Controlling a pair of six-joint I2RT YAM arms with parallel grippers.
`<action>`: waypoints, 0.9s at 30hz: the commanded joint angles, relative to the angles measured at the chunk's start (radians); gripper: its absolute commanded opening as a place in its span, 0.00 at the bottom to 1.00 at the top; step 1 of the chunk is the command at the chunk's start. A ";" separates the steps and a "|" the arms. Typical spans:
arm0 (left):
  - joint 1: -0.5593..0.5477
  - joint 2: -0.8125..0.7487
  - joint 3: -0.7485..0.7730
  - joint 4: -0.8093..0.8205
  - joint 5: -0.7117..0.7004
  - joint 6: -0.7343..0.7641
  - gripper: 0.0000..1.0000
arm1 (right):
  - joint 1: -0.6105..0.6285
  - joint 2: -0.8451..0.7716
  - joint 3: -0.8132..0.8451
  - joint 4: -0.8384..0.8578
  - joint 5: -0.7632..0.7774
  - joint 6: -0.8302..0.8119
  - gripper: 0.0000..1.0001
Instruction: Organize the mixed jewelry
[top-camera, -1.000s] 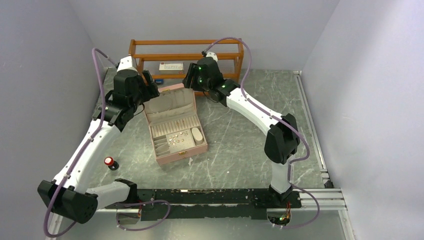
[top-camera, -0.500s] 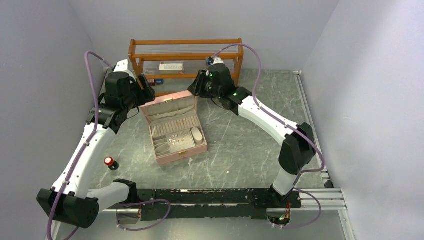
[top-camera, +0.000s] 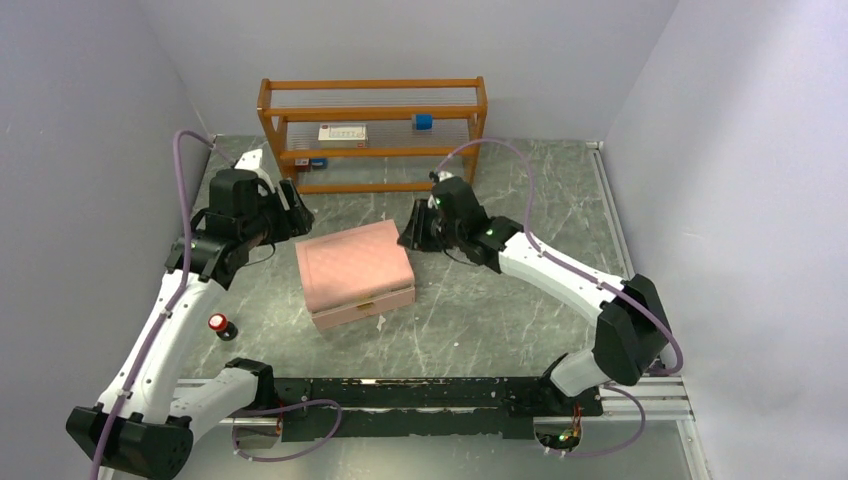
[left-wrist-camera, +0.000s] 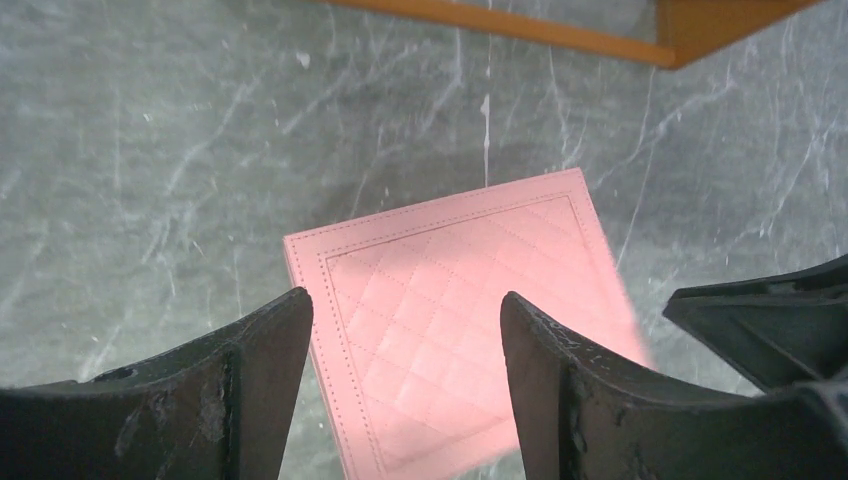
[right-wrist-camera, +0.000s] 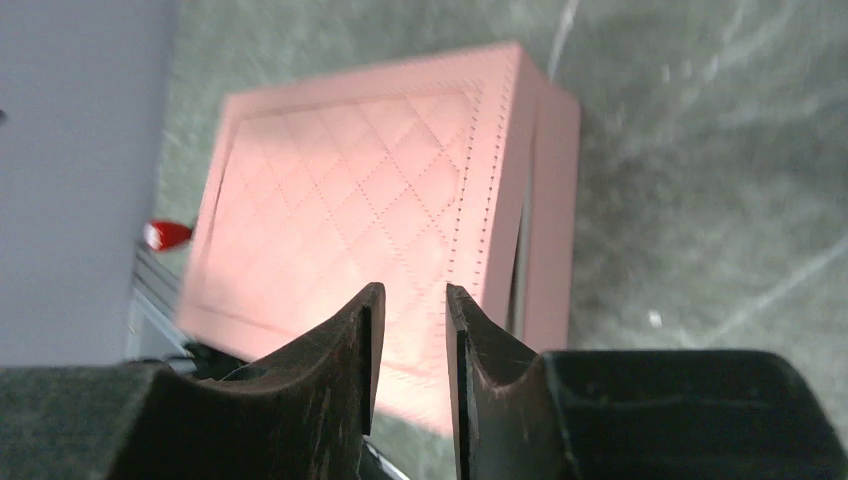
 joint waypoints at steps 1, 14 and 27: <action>0.006 -0.025 -0.069 -0.045 0.096 -0.051 0.73 | 0.011 -0.063 -0.106 -0.066 -0.041 0.030 0.32; 0.006 -0.036 -0.222 -0.164 0.153 -0.148 0.72 | 0.044 -0.067 -0.170 -0.039 -0.111 -0.009 0.43; 0.006 -0.039 -0.338 -0.193 0.172 -0.177 0.36 | 0.048 0.018 -0.157 -0.093 -0.114 -0.039 0.35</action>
